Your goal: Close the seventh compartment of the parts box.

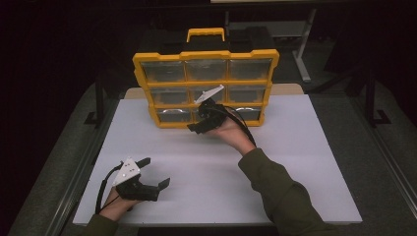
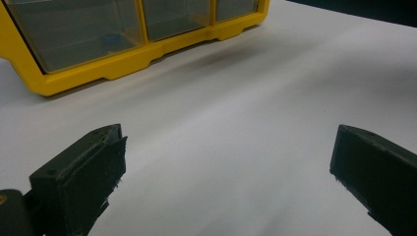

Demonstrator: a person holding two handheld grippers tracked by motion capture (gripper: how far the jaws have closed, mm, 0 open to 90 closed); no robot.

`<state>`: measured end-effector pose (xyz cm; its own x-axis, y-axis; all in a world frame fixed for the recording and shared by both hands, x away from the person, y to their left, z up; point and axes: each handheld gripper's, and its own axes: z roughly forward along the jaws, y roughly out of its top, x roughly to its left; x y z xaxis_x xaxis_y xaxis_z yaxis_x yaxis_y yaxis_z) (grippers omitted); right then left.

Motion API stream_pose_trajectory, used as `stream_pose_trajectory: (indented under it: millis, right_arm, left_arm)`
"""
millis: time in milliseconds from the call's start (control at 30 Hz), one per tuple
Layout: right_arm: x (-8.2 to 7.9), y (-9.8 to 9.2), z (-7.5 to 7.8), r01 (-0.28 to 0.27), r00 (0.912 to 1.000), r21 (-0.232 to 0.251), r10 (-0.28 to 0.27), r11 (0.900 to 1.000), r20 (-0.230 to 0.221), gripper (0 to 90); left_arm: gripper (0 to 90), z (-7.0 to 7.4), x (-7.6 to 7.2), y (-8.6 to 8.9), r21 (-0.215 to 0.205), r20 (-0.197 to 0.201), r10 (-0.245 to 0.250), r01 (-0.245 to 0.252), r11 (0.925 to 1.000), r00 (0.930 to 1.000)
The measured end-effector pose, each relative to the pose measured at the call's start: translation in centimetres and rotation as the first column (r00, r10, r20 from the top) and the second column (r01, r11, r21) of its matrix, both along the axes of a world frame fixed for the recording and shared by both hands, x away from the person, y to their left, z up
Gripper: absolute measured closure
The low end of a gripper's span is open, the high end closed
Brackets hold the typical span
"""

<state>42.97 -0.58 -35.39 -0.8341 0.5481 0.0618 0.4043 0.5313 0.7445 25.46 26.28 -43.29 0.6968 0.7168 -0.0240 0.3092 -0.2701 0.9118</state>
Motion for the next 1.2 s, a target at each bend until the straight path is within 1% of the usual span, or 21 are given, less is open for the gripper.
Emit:
stream_pose_trajectory:
  millis: [67, 133, 167, 300, 367, 400, 433, 533, 667, 700, 733, 767, 933, 1200]
  right_arm:
    - [-0.3, -0.6, -0.1, -0.001, 1.0, 0.003, 0.001, 1.0, 0.008, 28.2]
    - [-0.7, -1.2, -0.2, 0.012, 0.9999, 0.014, -0.012, 1.0, 0.003, 26.0]
    - [-0.8, -1.7, -0.3, 0.01, 1.0, 0.023, -0.01, 1.0, 0.001, 24.7]
    - [-1.5, -2.9, -0.5, 0.027, 0.9996, 0.044, -0.027, 0.999, -0.004, 18.7]
    - [-1.8, -3.3, -0.6, 0.03, 0.9995, 0.039, -0.031, 0.999, 0.009, 15.4]
    - [-2.0, -3.6, -0.7, 0.034, 0.9993, 0.036, -0.034, 0.999, 0.011, 14.0]
    - [-2.1, -3.8, -0.7, 0.033, 0.9993, 0.039, -0.034, 0.999, 0.017, 13.5]
    - [-2.8, -4.6, -0.9, 0.054, 0.9983, 0.047, -0.055, 0.997, 0.019, 13.1]
    - [-3.4, -5.7, -1.3, 0.064, 0.9976, 0.054, -0.066, 0.996, 0.021, 12.4]
    - [-3.4, -5.9, -1.4, 0.064, 0.997, 0.044, -0.065, 0.997, 0.04, 11.9]
    - [-3.5, -6.1, -1.5, 0.071, 0.9967, 0.045, -0.073, 0.996, 0.036, 11.4]
    - [-3.7, -6.3, -1.6, 0.076, 0.9966, 0.054, -0.078, 0.996, 0.027, 10.6]
    - [-4.4, -7.4, -1.9, 0.085, 0.9955, 0.058, -0.088, 0.995, 0.037, 8.4]
    - [-6.2, -9.5, -2.6, 0.112, 0.9929, 0.079, -0.114, 0.991, 0.032, 6.0]
  left_arm:
    - [0.0, 0.0, 0.0, 0.0, 0.001, 0.001, -0.001, 0.001, 1.0, 1.0]
    - [0.0, 0.0, 0.0, 0.0, 0.001, 0.001, -0.001, 0.001, 1.0, 1.0]
    - [0.0, 0.0, 0.0, 0.0, 0.01, 0.002, -0.003, 0.003, 0.9999, 1.0]
    - [0.0, -0.1, 0.0, 0.0, 0.002, 0.003, -0.001, 0.001, 1.0, 1.0]
    - [0.0, 0.0, 0.0, 0.0, 0.008, 0.001, -0.002, 0.002, 1.0, 1.0]
    - [0.0, -0.1, 0.1, 0.0, -0.001, 0.006, -0.003, 0.003, 1.0, 1.0]
    - [0.0, -0.1, 0.1, 0.0, 0.0, 0.007, -0.002, 0.002, 1.0, 1.0]
    - [0.0, 0.0, 0.0, 0.0, 0.013, 0.0, -0.002, 0.002, 0.9999, 1.0]
    - [0.0, 0.0, 0.0, 0.0, 0.014, 0.0, -0.002, 0.002, 0.9999, 1.0]
    - [0.0, 0.0, 0.0, 0.0, 0.013, 0.0, -0.001, 0.001, 0.9999, 1.0]
    - [0.0, 0.0, 0.0, 0.0, 0.015, 0.0, -0.002, 0.002, 0.9999, 1.0]
    - [0.0, 0.0, 0.0, -0.1, 0.007, -0.001, -0.001, 0.001, 1.0, 1.0]
    - [0.0, 0.0, 0.0, 0.0, 0.008, 0.0, 0.001, -0.001, 1.0, 1.0]
    - [0.0, 0.0, 0.0, -0.1, 0.005, -0.001, 0.003, -0.003, 1.0, 1.0]
